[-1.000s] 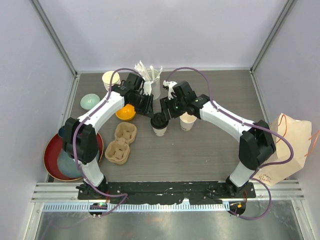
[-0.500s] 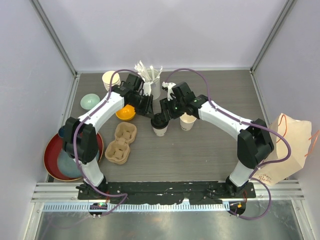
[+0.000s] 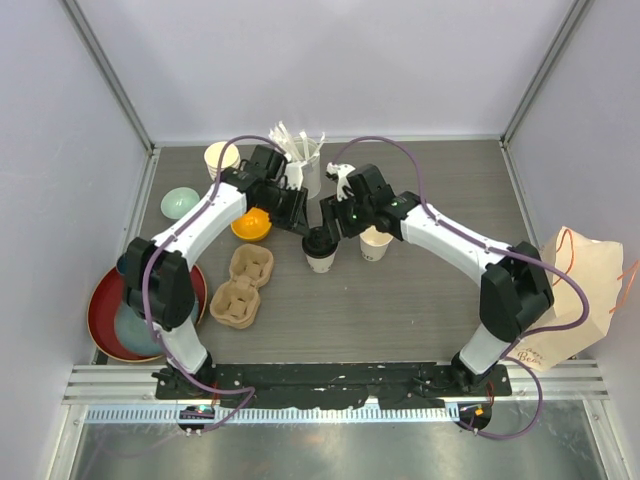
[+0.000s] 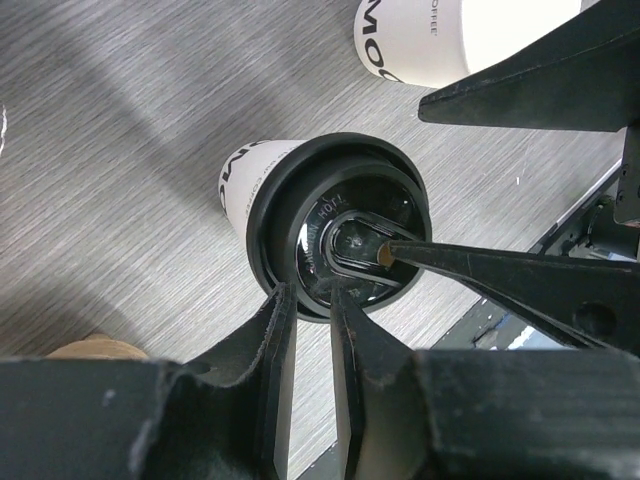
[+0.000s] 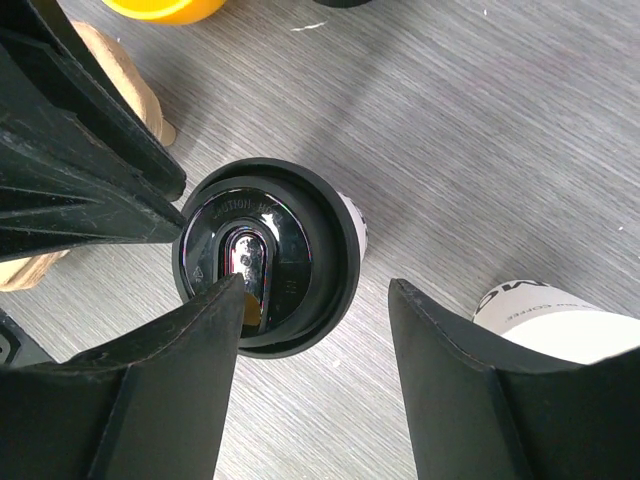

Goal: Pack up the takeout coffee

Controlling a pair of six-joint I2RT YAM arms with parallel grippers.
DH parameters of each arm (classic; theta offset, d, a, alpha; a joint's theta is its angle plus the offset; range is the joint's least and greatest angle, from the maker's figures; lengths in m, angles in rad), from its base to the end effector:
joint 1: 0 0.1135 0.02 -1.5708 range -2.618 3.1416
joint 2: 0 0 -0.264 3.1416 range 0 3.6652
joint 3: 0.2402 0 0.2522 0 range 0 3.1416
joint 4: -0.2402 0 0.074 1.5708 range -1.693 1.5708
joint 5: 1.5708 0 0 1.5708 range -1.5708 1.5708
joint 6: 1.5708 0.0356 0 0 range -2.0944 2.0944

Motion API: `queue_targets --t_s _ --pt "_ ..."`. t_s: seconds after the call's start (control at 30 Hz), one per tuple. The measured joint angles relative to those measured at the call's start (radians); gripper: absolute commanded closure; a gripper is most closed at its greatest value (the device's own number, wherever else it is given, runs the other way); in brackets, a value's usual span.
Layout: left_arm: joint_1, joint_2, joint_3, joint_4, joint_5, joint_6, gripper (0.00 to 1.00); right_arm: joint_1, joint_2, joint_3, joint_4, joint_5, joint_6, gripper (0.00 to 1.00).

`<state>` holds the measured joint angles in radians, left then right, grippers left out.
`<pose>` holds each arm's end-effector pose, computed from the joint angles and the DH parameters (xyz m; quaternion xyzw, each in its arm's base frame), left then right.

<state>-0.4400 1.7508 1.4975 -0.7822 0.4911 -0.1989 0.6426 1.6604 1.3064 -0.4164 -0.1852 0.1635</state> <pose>0.3305 -0.1742 0.2793 0.1763 0.9209 -0.3031 0.1699 0.2942 0.2284 0.2719 -0.2526 0.8823 0.2305 0.3234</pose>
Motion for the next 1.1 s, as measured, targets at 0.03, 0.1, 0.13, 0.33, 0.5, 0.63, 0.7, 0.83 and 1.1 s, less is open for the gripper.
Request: queue_targets --t_s 0.03,0.1,0.13,0.33,0.5,0.63,0.7,0.83,1.1 --pt "0.0 -0.005 0.001 0.0 0.0 0.0 0.76 0.0 -0.006 0.0 -0.001 0.003 0.0 0.38" --pt "0.0 -0.016 0.001 0.0 -0.002 -0.003 0.77 0.0 -0.021 0.001 -0.003 0.015 0.002 0.42" --pt "0.0 -0.022 0.001 0.0 -0.006 -0.006 0.77 0.0 -0.031 0.001 -0.004 0.022 0.005 0.44" --pt "0.0 -0.075 -0.056 0.034 -0.039 -0.065 0.77 0.013 -0.097 -0.028 0.026 0.046 0.047 0.55" --pt "-0.006 -0.076 -0.076 0.045 -0.053 -0.098 0.77 0.029 -0.105 -0.055 0.049 0.048 0.075 0.61" --pt "-0.01 -0.076 -0.084 0.061 -0.053 -0.114 0.77 0.031 -0.103 -0.061 0.051 0.043 0.082 0.59" --pt "-0.011 -0.076 -0.084 0.069 -0.053 -0.118 0.77 0.031 -0.1 -0.061 0.051 0.043 0.084 0.59" --pt "-0.012 -0.076 -0.085 0.082 -0.053 -0.129 0.77 0.03 -0.087 -0.062 0.053 0.042 0.088 0.61" --pt "-0.012 -0.047 -0.105 0.103 -0.038 -0.145 0.77 0.028 -0.038 -0.063 0.055 0.035 0.097 0.7"
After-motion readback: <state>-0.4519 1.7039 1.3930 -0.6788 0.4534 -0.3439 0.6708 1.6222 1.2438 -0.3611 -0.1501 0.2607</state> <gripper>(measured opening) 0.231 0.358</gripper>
